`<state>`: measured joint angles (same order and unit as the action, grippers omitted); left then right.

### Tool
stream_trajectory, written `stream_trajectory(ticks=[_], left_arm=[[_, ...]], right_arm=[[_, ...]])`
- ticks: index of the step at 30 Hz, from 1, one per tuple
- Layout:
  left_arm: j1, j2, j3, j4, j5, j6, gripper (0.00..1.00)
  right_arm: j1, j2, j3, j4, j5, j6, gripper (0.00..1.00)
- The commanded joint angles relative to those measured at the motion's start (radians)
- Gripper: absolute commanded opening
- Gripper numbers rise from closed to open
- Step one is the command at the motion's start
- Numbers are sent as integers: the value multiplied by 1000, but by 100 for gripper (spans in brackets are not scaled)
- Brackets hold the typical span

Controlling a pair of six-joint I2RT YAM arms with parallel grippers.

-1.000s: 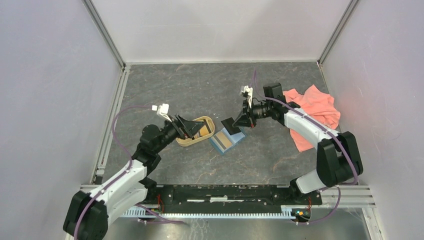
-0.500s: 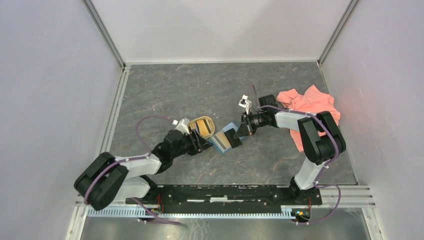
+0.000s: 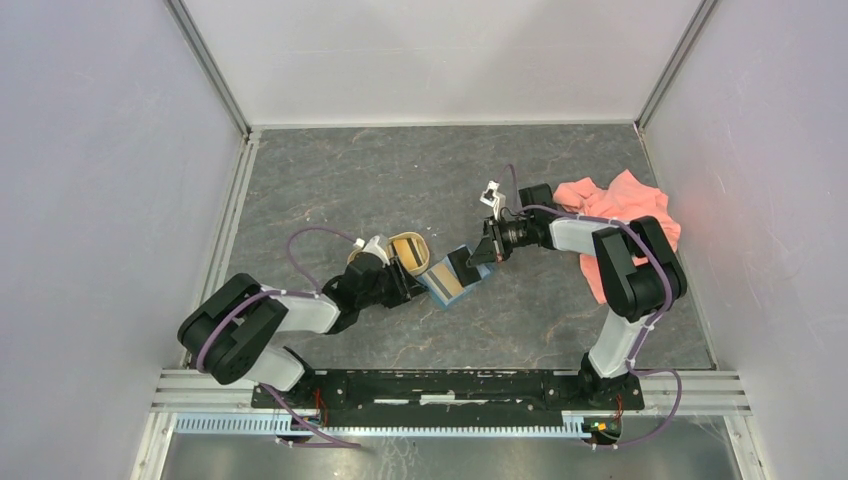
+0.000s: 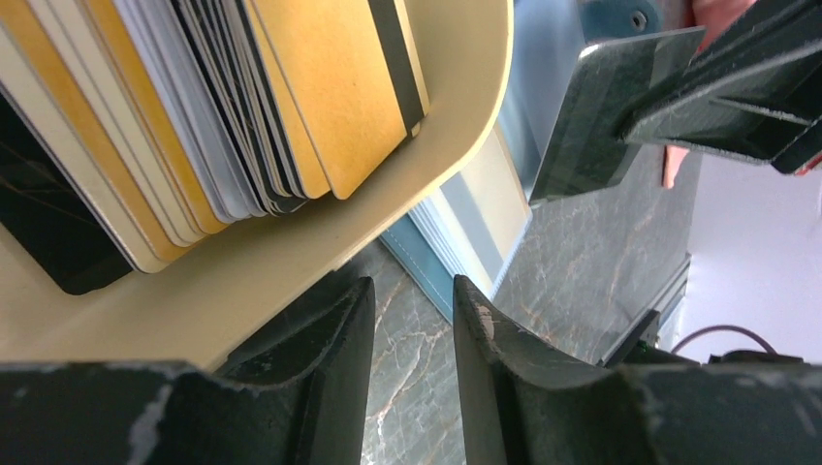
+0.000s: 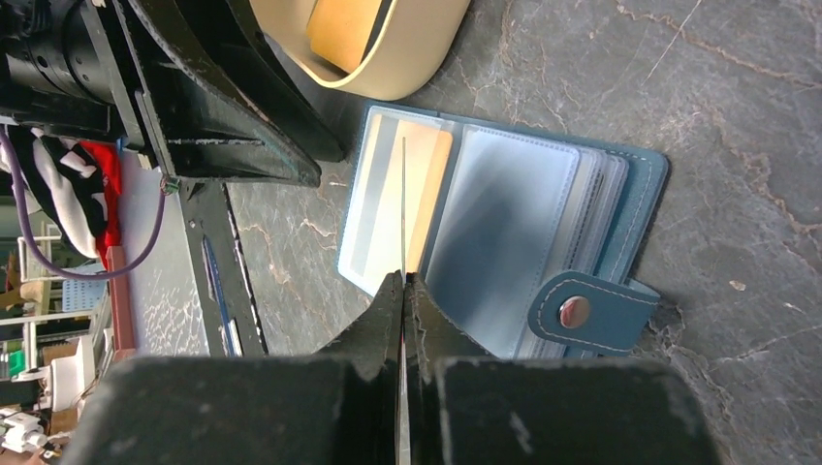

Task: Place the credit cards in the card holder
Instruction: Insert the credit card into the card holder.

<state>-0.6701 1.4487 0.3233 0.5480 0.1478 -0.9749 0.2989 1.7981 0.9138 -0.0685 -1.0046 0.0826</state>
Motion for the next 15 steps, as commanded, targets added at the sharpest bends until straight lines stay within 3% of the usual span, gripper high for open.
stream_trajectory(ticks=[1,10,15], left_arm=[[1,27,37,-55,-97,-24,42],[1,76,80,-55,-57,-7,47],[0,109,101,-82,-63,-5,48]], right_arm=[[-3,31,30,31,-24,23,0],[-2,49,-12,61,-32,66,0],[-1,40,-9,17,97,81,0]])
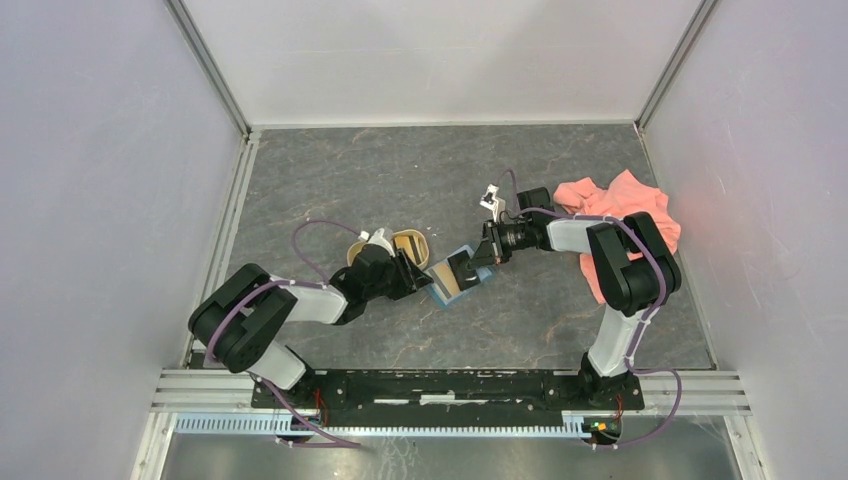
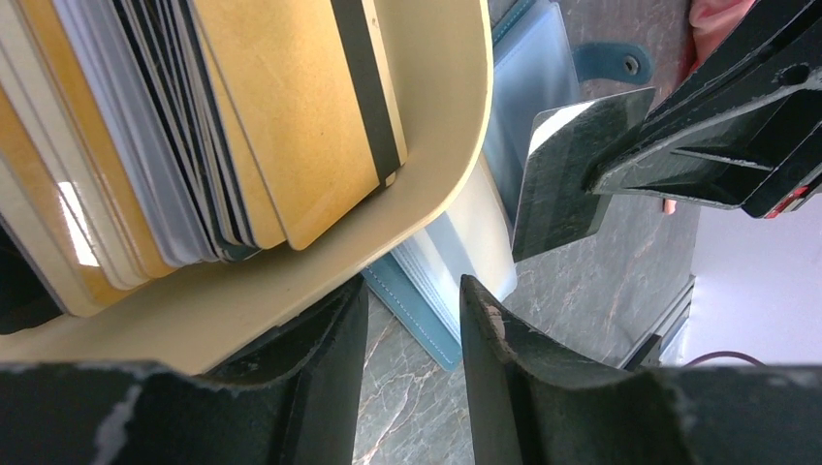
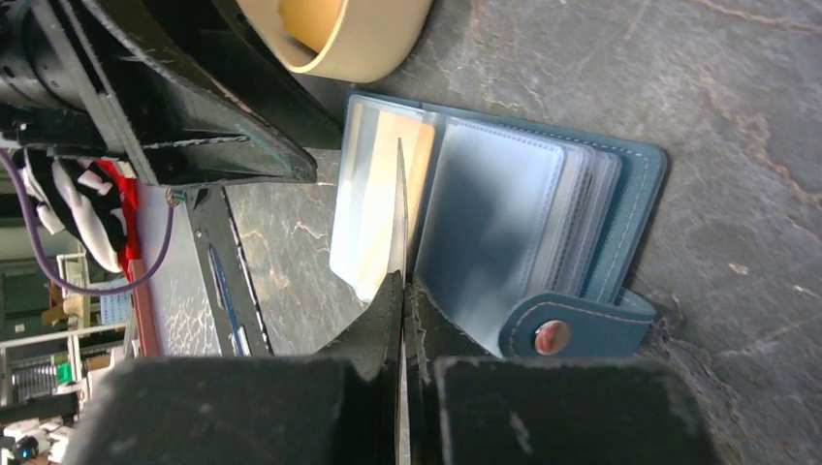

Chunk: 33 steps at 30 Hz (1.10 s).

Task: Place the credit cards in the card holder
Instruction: Insert the credit card into the card holder.

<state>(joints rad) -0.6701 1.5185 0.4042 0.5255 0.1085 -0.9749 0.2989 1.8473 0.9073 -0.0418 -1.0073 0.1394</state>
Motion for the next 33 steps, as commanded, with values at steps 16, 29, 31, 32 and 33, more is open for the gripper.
stream_trajectory(ticks=[16,29,31,32,33], left_arm=[[1,98,64,-137,-74,28,47],[0,119,84,-141,-44,44,47],[0,113,80,-150,-47,46,47],[0,105,76,-156,-51,48,47],[0,101,74,-159,-52,50,47]], right_arm=[[-8,-89,3,-20,262,46,0],[14,-79,-27,-13,163,57,0],[9,-105,-20,5,151,60,0],[6,-126,-15,10,154,58,0],[4,-144,-13,14,157,58,0]])
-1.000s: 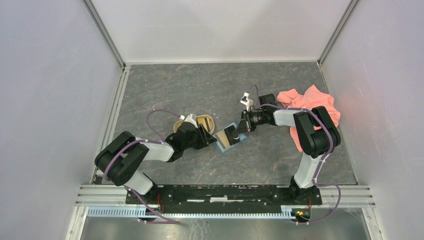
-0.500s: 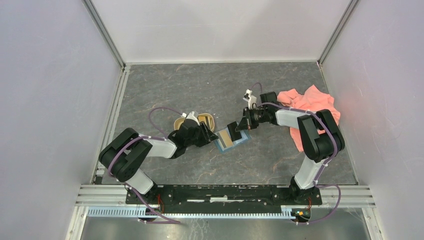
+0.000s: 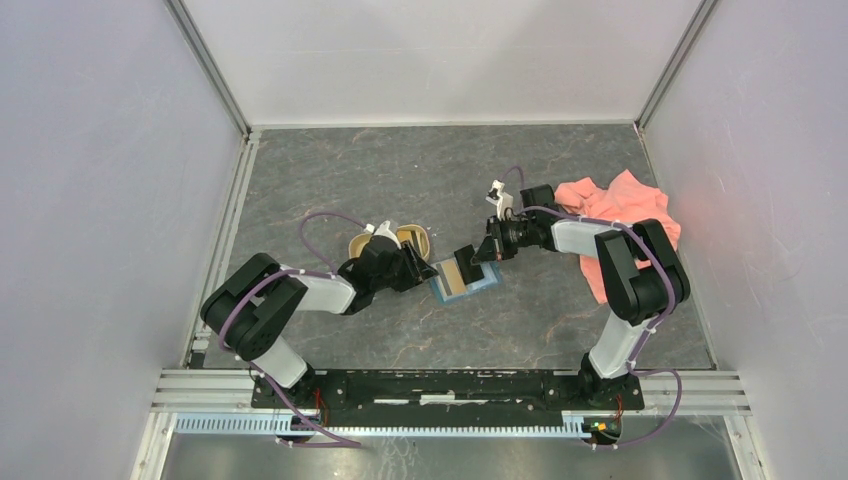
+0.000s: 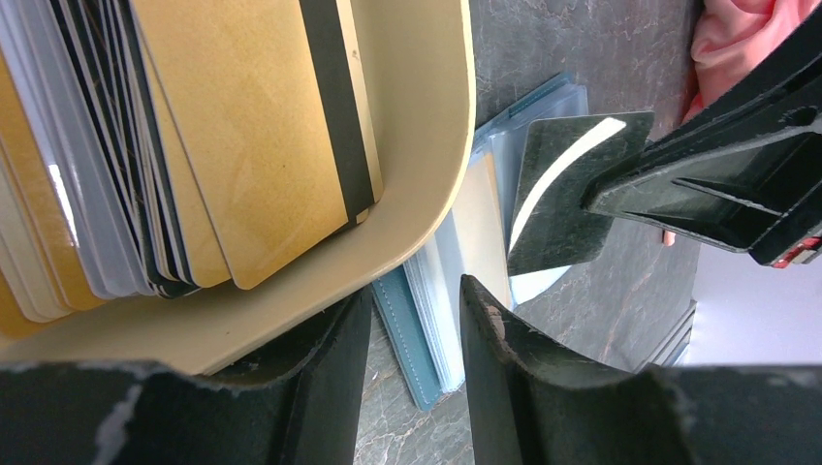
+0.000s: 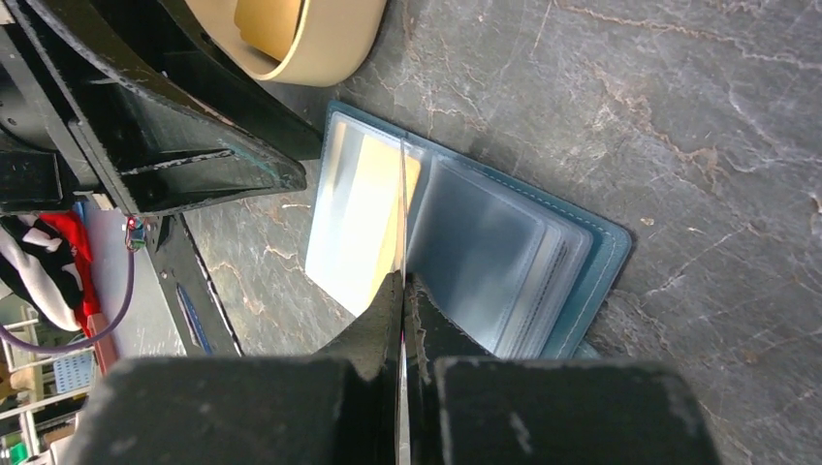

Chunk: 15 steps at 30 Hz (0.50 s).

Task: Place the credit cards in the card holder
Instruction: Insert the credit card into the card holder.

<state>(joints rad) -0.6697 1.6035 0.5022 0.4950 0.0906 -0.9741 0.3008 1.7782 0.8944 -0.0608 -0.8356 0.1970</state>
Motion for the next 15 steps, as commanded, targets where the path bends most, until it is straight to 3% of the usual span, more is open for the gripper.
stream_trajectory(ticks=[1,6,15], left_arm=[[-1,7,-30,-129,-37,50,47],[-1,-23,-42,-133,-50,63,47],[-1,-19,-44,-112,-21,67,48]], right_arm=[[0,-94,0,38,-14,1,0],[0,-127,-56,87,-22,32,0],[-1,-46,-78,128,-50,92,0]])
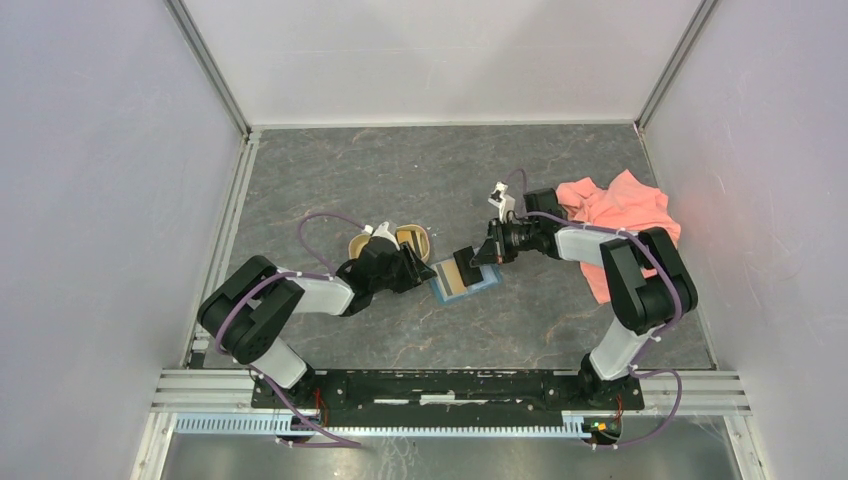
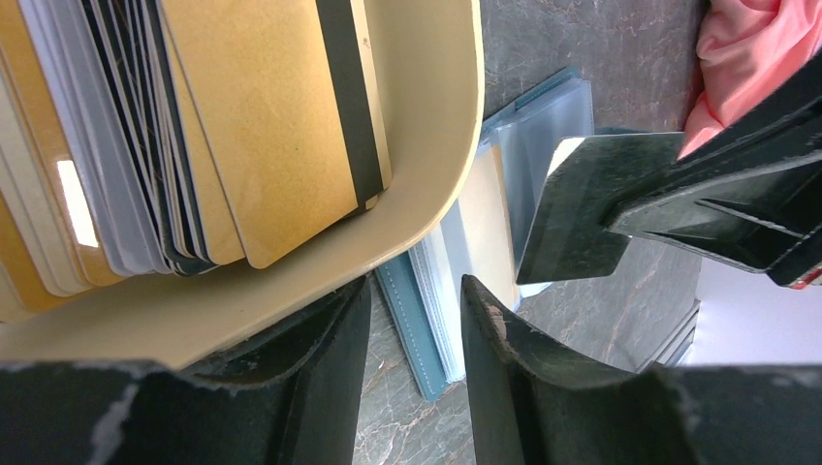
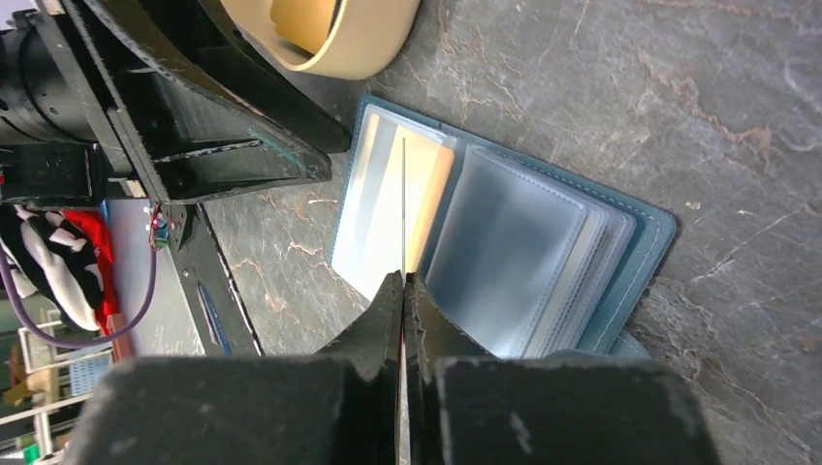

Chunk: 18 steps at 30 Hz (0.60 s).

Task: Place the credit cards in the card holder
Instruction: Insert the credit card into the card holder.

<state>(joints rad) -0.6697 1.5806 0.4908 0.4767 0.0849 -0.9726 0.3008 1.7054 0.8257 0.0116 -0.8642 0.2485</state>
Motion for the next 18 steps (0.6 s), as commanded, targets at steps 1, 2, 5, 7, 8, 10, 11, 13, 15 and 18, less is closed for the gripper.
stream_trajectory(ticks=[1,2,5,7,8,10,11,13,15,18], left_arm=[[0,4,-33,-92,-15,66,48],[-1,3,-36,-90,-14,67,48],[0,5,-42,-74,-5,66,48],[-1,11,-43,-65,4,65,48],[-1,13,-43,-62,8,65,48],[-2,17,-46,-55,12,60,48],[-3,18,-48,-53,13,59,48],[-6,19,-54,-46,13,54,48],[-8,23,-59,-38,14,51,48],[-13,30,-62,-31,16,48,48]], right_arm=[[-2,32,-12,58,-19,45,0],[0,35,-17,62,-15,47,0],[-1,46,-29,65,9,55,0],[-1,51,-39,65,35,61,0],[0,51,-45,67,51,65,0],[0,45,-56,64,74,68,0],[0,41,-62,61,90,68,0],[-1,30,-72,57,126,73,0],[-1,25,-81,54,144,80,0],[-1,26,-83,56,159,89,0]])
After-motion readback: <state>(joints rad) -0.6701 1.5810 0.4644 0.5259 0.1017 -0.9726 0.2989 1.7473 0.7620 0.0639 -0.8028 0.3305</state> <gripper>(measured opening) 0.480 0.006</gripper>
